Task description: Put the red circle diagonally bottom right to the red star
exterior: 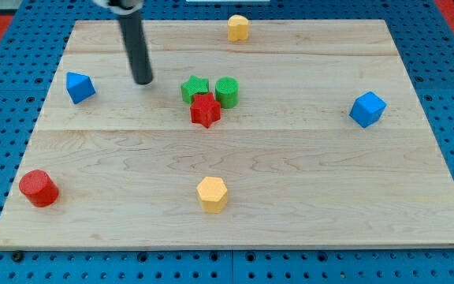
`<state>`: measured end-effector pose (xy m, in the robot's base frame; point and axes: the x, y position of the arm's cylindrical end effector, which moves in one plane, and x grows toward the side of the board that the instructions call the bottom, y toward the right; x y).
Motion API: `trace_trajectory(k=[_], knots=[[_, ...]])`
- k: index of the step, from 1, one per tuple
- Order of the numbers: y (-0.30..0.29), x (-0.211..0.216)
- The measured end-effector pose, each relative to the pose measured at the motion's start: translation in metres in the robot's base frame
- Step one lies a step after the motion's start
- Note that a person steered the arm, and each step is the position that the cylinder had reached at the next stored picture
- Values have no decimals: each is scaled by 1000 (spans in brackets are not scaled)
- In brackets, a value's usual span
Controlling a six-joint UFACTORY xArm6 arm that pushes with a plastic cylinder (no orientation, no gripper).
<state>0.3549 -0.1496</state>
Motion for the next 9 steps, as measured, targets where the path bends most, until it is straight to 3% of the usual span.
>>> trace_trajectory(k=[1, 2, 3, 5, 6, 8, 9], knots=[[-1, 93], [-90, 142], [-123, 192], [-133, 262], [-109, 245], [-89, 148], [-95, 182]])
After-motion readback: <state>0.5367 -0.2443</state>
